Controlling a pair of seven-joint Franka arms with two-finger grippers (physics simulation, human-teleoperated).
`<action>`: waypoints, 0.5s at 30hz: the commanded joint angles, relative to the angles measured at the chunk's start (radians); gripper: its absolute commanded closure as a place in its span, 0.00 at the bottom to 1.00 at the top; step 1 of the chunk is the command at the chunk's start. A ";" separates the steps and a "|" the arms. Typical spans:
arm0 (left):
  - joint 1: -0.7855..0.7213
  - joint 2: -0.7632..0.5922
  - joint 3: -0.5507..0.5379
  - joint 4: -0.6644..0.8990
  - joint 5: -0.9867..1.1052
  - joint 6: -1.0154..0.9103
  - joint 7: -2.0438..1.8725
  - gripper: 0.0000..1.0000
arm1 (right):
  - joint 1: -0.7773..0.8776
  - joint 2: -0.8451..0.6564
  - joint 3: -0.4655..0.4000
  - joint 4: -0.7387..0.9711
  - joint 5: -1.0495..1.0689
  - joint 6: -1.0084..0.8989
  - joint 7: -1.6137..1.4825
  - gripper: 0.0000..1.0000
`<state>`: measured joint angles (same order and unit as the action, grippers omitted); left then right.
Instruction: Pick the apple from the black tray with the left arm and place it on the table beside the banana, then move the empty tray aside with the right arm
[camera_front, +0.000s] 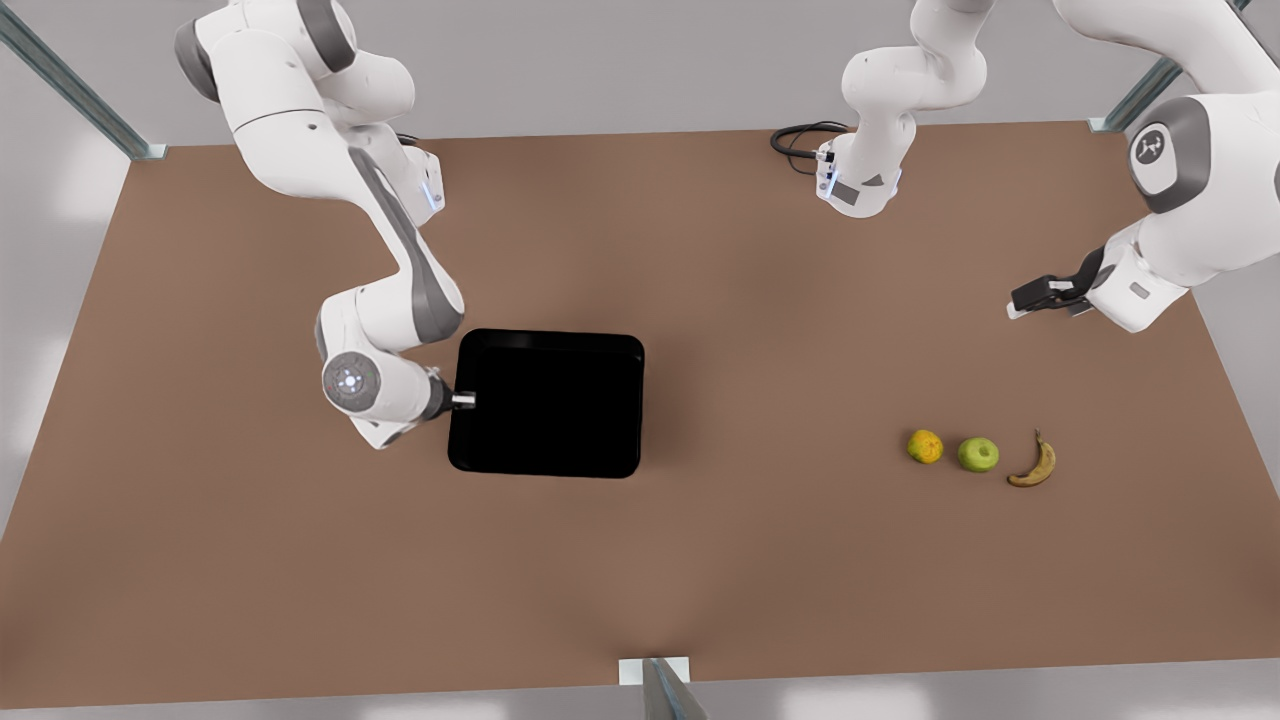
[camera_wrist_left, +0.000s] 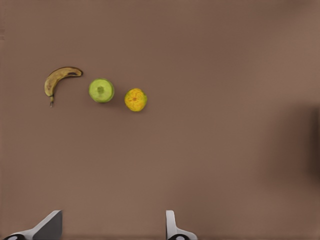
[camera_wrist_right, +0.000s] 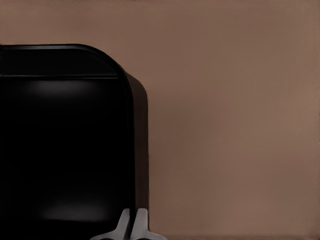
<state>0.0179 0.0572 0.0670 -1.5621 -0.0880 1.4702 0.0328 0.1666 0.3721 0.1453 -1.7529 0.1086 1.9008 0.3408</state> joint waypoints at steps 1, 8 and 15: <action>-0.012 0.000 -0.003 0.001 0.001 -0.001 -0.001 0.00 | -0.004 -0.001 -0.007 0.004 -0.012 -0.058 -0.175 0.89; -0.012 0.000 -0.003 0.001 0.001 -0.001 -0.001 0.00 | -0.004 -0.001 -0.058 0.033 -0.023 -0.101 -0.258 0.90; -0.012 0.000 -0.003 0.001 0.001 0.001 0.001 0.00 | -0.004 0.002 -0.110 0.053 -0.044 -0.117 -0.345 0.90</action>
<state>0.0015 0.0577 0.0642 -1.5620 -0.0877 1.4709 0.0331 0.1626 0.3757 0.0380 -1.7017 0.0873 1.8074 0.1706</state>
